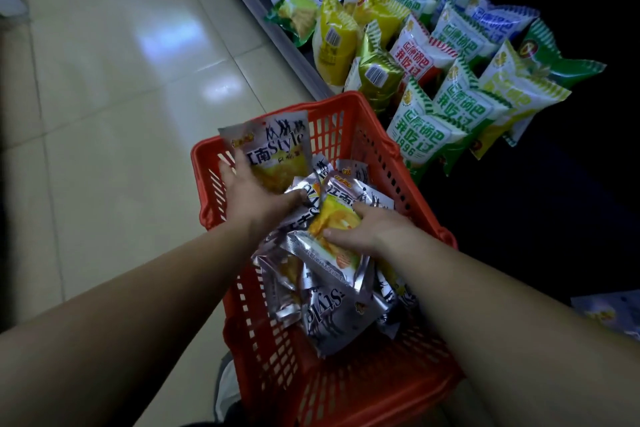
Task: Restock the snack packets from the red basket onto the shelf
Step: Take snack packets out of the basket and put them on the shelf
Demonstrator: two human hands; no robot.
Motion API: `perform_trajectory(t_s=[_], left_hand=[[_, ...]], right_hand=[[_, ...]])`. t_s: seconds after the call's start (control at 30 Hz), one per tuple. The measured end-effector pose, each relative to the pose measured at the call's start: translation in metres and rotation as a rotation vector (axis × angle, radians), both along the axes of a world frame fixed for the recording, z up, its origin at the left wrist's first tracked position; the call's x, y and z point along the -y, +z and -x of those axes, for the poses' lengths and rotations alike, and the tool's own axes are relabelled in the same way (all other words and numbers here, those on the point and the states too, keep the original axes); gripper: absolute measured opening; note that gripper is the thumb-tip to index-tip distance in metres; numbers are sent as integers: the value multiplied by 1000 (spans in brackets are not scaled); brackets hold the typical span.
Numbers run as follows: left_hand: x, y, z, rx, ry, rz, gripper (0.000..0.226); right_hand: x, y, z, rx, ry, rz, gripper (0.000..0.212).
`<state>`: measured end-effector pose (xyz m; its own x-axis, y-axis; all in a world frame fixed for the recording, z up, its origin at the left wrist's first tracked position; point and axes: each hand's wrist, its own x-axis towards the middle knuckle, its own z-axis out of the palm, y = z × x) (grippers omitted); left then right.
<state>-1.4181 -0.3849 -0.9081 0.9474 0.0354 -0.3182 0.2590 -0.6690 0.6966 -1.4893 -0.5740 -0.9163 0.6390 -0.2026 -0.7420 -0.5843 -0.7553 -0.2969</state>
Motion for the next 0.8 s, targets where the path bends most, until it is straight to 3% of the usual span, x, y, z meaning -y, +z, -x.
perform_trajectory(t_s=[0.07, 0.2, 0.33, 0.43, 0.67, 0.8], left_hand=[[3, 8, -13, 70, -48, -131, 143], [0, 6, -18, 124, -328, -418, 142], [2, 13, -16, -32, -427, -204, 130], [2, 10, 8, -136, -557, -261, 119], [-10, -1, 44, 40, -519, -208, 41], [-9, 20, 42, 118, -550, -256, 25]], right_hand=[[-1, -3, -2, -10, -54, -59, 115], [5, 0, 3, -20, -164, -241, 128], [3, 1, 13, -5, -197, -290, 131], [3, -1, 20, 11, -148, -274, 121], [1, -9, 36, 182, -100, -122, 98], [1, 1, 44, 269, -122, -49, 76]])
